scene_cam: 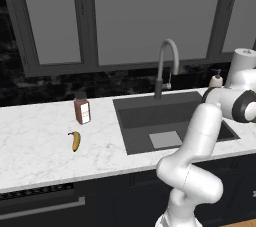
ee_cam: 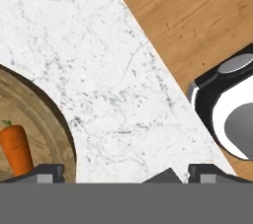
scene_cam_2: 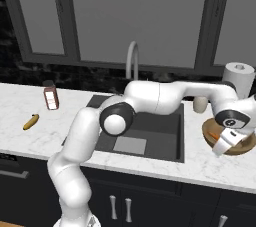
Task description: Pick the carrot from the sink and place it in the bowl. Then pick the bowl and place it in the microwave. Then close the microwave door and press the start button.
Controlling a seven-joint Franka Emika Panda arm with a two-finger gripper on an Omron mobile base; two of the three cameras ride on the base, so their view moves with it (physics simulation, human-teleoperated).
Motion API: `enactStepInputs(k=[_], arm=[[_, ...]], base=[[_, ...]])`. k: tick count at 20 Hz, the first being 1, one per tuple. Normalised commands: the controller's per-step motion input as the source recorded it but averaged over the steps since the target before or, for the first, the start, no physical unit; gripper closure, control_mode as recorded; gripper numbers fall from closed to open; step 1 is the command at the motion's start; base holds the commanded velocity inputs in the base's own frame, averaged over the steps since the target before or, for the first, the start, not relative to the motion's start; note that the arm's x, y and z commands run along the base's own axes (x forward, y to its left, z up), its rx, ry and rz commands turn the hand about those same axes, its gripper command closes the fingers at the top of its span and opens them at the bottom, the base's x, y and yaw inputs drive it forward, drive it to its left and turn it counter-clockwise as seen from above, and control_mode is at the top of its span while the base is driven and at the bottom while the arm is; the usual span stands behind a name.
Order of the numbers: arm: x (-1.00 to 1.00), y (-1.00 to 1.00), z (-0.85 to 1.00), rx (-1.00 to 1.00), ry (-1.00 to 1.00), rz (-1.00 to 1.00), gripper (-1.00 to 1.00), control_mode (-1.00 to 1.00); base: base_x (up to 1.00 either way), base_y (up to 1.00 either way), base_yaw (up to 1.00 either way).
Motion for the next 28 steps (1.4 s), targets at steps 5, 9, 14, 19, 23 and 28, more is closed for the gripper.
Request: enactStepInputs(k=[5,9,14,19,23,28], arm=[[-0.19,-0.29,0.0,0.07,0.0,-0.09,-1.0,-1.0],[-0.13,-0.27,0.0,0.06,0.0,-0.08,-1.0,-1.0],[0.0,-0.19,0.0,0.03,0.0,-0.06,-1.0,-1.0],[0.0,-0.06,-0.05,0.02,0.01,-0.05,-1.0,-1.0],[0.0,-0.03,-0.06,0.02,0.0,-0.04,-1.0,-1.0],[0.02,0.0,-0.09,0.01,0.0,-0.03,-1.0,-1.0]], base=[[0.0,0.0,0.0],[0.0,0.0,0.0],[0.0,0.0,0.0],[0.0,0.0,0.0],[0.0,0.0,0.0],[0.0,0.0,0.0]])
